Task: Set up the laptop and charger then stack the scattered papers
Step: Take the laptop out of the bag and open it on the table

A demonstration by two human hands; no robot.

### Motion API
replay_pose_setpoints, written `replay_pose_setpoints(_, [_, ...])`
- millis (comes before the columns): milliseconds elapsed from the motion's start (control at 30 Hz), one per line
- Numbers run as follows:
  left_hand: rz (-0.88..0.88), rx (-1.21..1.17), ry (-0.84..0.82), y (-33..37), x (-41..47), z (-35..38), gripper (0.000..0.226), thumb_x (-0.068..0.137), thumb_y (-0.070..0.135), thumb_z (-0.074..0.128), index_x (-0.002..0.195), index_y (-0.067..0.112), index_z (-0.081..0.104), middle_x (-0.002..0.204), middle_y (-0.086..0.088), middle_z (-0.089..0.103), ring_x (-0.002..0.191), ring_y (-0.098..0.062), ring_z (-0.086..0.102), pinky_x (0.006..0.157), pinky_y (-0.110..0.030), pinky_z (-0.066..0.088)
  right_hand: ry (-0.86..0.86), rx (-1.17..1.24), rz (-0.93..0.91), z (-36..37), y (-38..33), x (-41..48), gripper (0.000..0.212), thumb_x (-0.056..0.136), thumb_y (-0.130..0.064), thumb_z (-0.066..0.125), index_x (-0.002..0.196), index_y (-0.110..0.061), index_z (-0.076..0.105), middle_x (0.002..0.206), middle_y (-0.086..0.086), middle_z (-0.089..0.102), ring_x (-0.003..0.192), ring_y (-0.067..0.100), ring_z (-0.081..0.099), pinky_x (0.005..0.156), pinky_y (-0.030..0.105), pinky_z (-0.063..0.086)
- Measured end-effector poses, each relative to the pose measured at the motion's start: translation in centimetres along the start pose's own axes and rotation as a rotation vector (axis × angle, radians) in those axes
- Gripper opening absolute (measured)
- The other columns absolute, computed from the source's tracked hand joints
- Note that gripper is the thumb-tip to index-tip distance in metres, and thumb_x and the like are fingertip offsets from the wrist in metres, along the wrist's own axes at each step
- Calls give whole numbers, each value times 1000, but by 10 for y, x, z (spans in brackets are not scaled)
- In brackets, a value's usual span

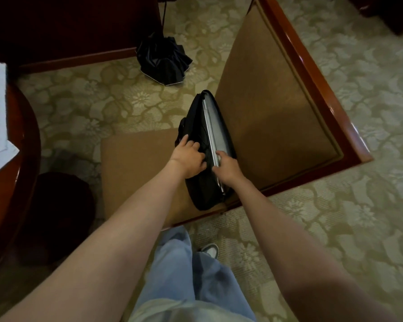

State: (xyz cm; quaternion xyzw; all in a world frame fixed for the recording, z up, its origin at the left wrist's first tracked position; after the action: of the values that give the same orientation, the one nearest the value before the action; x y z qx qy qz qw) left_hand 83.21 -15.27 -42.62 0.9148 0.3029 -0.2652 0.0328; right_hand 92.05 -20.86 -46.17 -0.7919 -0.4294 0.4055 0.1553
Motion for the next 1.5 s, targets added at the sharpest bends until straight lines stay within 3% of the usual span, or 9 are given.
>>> replay_pose_setpoints(233, [-12, -35, 70, -19, 18, 0, 46, 96, 37, 34, 136, 15, 41, 140, -16, 34, 136, -33, 23, 117, -43, 1, -29, -117, 85, -2, 5, 27, 41, 93, -7, 47, 133, -2, 40, 127, 20, 53, 115, 34, 52, 86, 30, 43])
replay_pose_setpoints(433, [-101, -201, 98, -38, 34, 10, 50, 93, 39, 38, 140, 23, 34, 156, -17, -5, 144, -34, -11, 113, -49, -13, -82, -143, 169, 10, 1, 59, 27, 93, -9, 49, 116, 4, 55, 118, 19, 58, 108, 33, 56, 84, 30, 46])
replay_pose_setpoints(567, [-154, -379, 87, -43, 45, 18, 56, 92, 36, 43, 144, 25, 26, 156, -13, -15, 143, -35, -14, 114, -50, -9, -107, -172, 242, 14, -1, 79, 26, 92, -11, 53, 114, 3, 55, 116, 18, 59, 106, 30, 58, 72, 26, 40])
replay_pose_setpoints(733, [-108, -531, 34, -45, 59, 24, 64, 92, 37, 47, 147, 29, 17, 154, -7, -23, 144, -35, -4, 116, -47, 4, 13, -152, 298, 11, -3, 96, 32, 90, -14, 58, 118, 0, 51, 118, 19, 57, 106, 31, 58, 75, 30, 46])
replay_pose_setpoints(833, [-142, -761, 3, -48, 66, 27, 62, 93, 25, 48, 147, 30, 17, 153, 4, -26, 141, -37, 8, 115, -46, 19, 28, -133, 321, 11, -3, 98, 38, 91, -17, 57, 123, -1, 46, 123, 20, 55, 110, 33, 56, 79, 33, 47])
replay_pose_setpoints(967, [-172, -899, -30, -45, 69, 26, 68, 91, 14, 48, 147, 32, 15, 151, 11, -29, 139, -40, 6, 112, -48, 25, -18, -106, 282, 10, -7, 97, 35, 90, -22, 57, 119, -2, 48, 118, 19, 57, 105, 31, 57, 68, 26, 41])
replay_pose_setpoints(1133, [-154, -968, -131, -51, 79, 20, 71, 91, 9, 46, 149, 26, 10, 156, 7, -15, 144, -35, 1, 117, -43, 11, -9, -115, 257, -3, -17, 93, 29, 90, -21, 56, 111, -1, 52, 112, 17, 58, 90, 26, 55, 53, 24, 34])
replay_pose_setpoints(1200, [-149, -971, -183, -52, 80, 15, 72, 91, 8, 45, 150, 22, 6, 157, 5, -12, 145, -33, 2, 118, -43, 9, -10, -135, 234, -10, -23, 90, 25, 90, -20, 55, 106, -2, 53, 109, 16, 59, 92, 27, 56, 58, 23, 36])
replay_pose_setpoints(1500, [-150, -969, -180, -45, 75, 8, 68, 96, 13, 43, 150, 24, 3, 156, 3, -18, 145, -29, -5, 118, -41, 3, 52, -57, 176, -38, -36, 73, 10, 81, -16, 58, 78, -7, 53, 86, 10, 56, 79, 24, 55, 53, 23, 37])
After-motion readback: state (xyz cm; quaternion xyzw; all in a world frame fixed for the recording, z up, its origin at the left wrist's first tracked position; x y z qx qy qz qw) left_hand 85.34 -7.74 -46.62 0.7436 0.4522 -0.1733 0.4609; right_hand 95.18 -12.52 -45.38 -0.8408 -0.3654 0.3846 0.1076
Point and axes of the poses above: each hand's wrist, its own x-axis towards the middle knuckle, its own z-axis out of the palm, y = z × x, the point moved 6 cm from there along x, towards the middle knuckle
